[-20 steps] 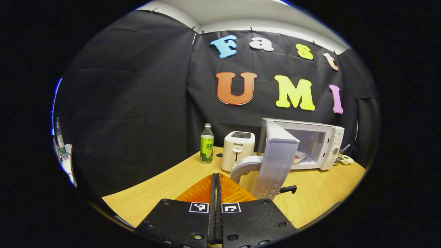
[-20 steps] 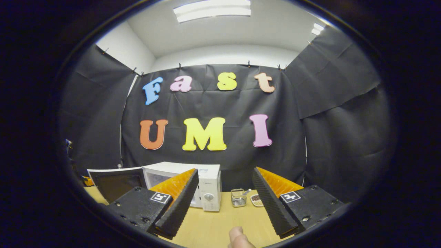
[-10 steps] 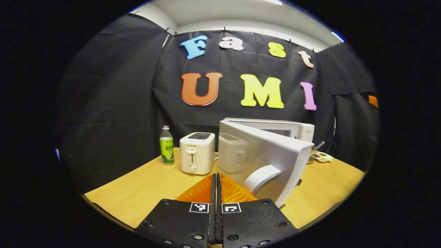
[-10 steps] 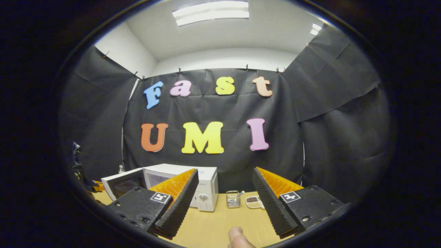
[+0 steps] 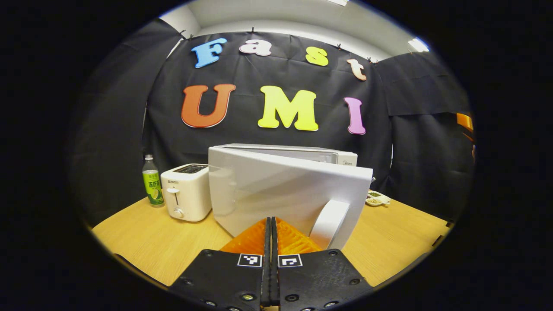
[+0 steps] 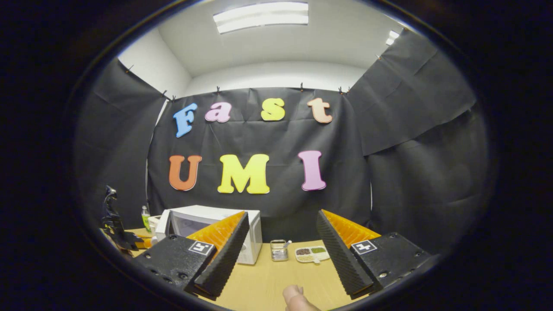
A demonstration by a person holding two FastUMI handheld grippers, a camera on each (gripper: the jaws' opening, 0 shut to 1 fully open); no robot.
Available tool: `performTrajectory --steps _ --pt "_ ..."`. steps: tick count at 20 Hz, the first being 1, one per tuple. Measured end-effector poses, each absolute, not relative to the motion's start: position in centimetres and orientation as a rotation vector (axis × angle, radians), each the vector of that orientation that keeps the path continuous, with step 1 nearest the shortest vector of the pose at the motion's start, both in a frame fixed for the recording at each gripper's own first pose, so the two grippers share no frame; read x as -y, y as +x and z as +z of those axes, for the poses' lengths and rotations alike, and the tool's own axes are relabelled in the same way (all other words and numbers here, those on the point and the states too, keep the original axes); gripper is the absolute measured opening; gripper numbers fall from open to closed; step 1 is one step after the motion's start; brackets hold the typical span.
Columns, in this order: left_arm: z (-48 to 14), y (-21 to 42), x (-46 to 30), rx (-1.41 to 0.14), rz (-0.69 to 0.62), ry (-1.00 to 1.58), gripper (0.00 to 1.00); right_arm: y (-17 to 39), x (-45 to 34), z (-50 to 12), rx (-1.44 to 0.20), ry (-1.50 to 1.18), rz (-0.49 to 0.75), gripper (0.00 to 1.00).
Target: Open the microwave oven with the left hand, put the food in, and close the microwave oven.
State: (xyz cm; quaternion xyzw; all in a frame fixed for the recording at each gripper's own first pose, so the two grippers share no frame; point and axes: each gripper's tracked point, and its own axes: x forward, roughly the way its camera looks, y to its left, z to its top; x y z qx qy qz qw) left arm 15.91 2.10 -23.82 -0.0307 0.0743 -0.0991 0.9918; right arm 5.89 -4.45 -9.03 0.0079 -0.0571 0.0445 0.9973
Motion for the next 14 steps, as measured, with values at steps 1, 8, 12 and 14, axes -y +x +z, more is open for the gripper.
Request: performTrajectory --steps 1,8,12,14 --pt "-23.8 16.5 -1.2 -0.142 -0.214 -0.060 0.00 6.1 4.6 -9.2 0.108 0.029 0.093 1.00" --pt "-23.9 19.7 4.0 -0.143 -0.284 -0.047 0.00 7.9 6.0 -10.2 0.087 0.046 0.086 0.91" --pt "-24.1 22.0 6.0 -0.151 -0.289 -0.027 0.00 9.6 6.1 -11.4 0.062 0.050 0.104 1.00" --pt "-24.3 23.2 6.6 -0.156 -0.279 -0.024 0.00 10.4 6.2 -11.8 0.052 0.048 0.110 1.00"
